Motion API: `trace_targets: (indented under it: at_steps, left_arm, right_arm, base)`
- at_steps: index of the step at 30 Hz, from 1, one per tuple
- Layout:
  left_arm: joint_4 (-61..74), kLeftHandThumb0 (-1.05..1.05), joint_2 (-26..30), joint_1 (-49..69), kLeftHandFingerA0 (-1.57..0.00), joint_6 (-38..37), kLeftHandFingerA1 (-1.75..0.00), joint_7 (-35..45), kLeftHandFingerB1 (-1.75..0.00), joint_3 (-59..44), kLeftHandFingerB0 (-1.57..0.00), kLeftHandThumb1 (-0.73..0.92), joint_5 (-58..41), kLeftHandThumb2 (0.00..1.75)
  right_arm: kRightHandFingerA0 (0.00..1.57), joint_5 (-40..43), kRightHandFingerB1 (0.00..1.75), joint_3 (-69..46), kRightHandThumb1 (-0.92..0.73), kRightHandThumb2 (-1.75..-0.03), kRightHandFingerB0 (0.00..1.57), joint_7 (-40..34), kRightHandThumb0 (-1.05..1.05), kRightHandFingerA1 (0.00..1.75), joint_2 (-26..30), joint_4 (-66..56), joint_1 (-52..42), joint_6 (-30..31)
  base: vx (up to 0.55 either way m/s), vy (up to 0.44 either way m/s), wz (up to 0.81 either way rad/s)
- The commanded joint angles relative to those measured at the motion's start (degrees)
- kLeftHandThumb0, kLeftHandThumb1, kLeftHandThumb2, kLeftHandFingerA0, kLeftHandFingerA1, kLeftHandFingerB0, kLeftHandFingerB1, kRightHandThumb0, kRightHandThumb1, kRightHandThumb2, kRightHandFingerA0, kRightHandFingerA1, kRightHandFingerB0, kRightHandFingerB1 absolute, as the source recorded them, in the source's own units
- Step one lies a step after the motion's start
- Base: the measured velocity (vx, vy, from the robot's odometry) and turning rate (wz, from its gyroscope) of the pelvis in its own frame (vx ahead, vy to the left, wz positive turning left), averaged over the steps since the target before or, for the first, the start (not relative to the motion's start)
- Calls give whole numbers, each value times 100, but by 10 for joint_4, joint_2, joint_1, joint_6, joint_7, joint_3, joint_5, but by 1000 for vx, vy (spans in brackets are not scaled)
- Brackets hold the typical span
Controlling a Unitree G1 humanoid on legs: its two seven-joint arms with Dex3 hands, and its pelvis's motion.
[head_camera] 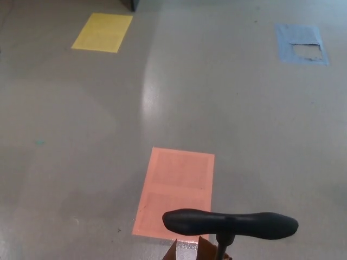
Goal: An air pump is kept on top of a storage box on the floor and the robot uses its right hand to press down on the handle of the pump to compress it
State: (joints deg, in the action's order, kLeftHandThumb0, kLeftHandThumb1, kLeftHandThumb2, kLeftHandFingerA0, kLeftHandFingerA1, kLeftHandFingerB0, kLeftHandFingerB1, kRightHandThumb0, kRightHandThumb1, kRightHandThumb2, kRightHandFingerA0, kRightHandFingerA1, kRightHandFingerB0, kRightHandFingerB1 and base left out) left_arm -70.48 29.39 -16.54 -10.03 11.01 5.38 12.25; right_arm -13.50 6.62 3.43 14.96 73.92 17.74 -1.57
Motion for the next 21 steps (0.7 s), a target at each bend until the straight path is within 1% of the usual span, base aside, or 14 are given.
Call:
trace_targets:
  at_steps: [1, 4, 5, 6, 7, 8, 9, 11, 14, 16, 17, 18, 19, 21]
  left_arm:
    - [-24, -60, 13, -7, -29, -41, -33, 22, -30, 7, -28, 72, 12, 62]
    - [-28, -60, 13, -7, -29, -46, -33, 20, -30, 10, -28, 73, 14, 61]
    - [-29, -60, 13, -7, -31, -47, -33, 21, -30, 8, -27, 72, 13, 61]
    - [-30, -60, 13, -7, -31, -48, -33, 22, -30, 7, -27, 72, 11, 61]
    - [-31, -61, 12, -8, -31, -49, -34, 20, -30, 7, -26, 72, 11, 61]
    - [-31, -61, 12, -8, -31, -50, -34, 19, -30, 7, -26, 72, 11, 61]
    - [-31, -61, 13, -8, -30, -50, -34, 19, -30, 6, -27, 72, 11, 61]
    - [-31, -61, 14, -7, -31, -51, -34, 19, -30, 6, -27, 72, 11, 61]
    - [-31, -61, 13, -4, -31, -54, -34, 20, -30, 6, -27, 72, 11, 61]
    - [-31, -61, 12, -1, -31, -54, -34, 22, -30, 4, -26, 72, 7, 61]
    - [-31, -61, 12, 0, -29, -52, -33, 24, -29, 1, -26, 72, 5, 61]
    - [-32, -61, 12, 1, -29, -49, -33, 27, -29, -1, -26, 72, 2, 61]
    - [-32, -62, 13, 1, -29, -49, -32, 24, -29, 0, -27, 72, 4, 61]
    - [-31, -62, 13, -2, -29, -49, -32, 18, -29, 4, -27, 72, 9, 62]
  right_arm:
    - [0, 5, 45, -15, -63, -112, 0, -14, -31, 46, 12, 16, -3, -30]
    - [1, 19, 45, -37, -63, -112, 0, -50, -30, 46, 8, 14, -7, -42]
    - [10, 27, 49, -51, -59, -109, 9, -84, -27, 49, 9, 7, -10, -66]
    - [10, 35, 49, -67, -59, -109, 9, -123, -27, 49, 9, -1, -12, -95]
    - [30, 35, 31, -77, -85, -65, 24, -156, -49, 34, 10, -9, -11, -115]
    - [30, 33, 31, -80, -85, -65, 24, -167, -49, 34, 9, -11, -10, -122]
    - [35, 40, 33, -93, -82, -64, 29, -184, -46, 36, 8, -20, -10, -143]
    - [34, 54, 33, -119, -82, -64, 29, -215, -46, 36, 7, -39, -10, -185]
    - [34, 85, 34, -167, -82, -64, 29, -225, -46, 37, 4, -89, -17, -246]
    - [32, 84, 34, -185, -86, -65, 28, -236, -53, 37, 9, -158, -32, -266]
    - [28, 86, 34, -195, -89, -67, 27, -237, -61, 37, 10, -196, -41, -275]
    - [28, 88, 34, -207, -89, -67, 27, -237, -61, 37, 9, -238, -51, -284]
    - [19, 104, 33, -223, -91, -67, 23, -221, -64, 36, 7, -288, -63, -285]
    - [19, 138, 35, -253, -89, -66, 25, -187, -60, 37, 1, -374, -83, -280]
  base:
    - [0, 0, 0]
    - [0, 0, 0]
    - [0, 0, 0]
    - [0, 0, 0]
    - [0, 0, 0]
    - [0, 0, 0]
    - [0, 0, 0]
    - [0, 0, 0]
    - [0, 0, 0]
    - [0, 0, 0]
    - [0, 0, 0]
    - [0, 0, 0]
    - [0, 0, 0]
    - [0, 0, 0]
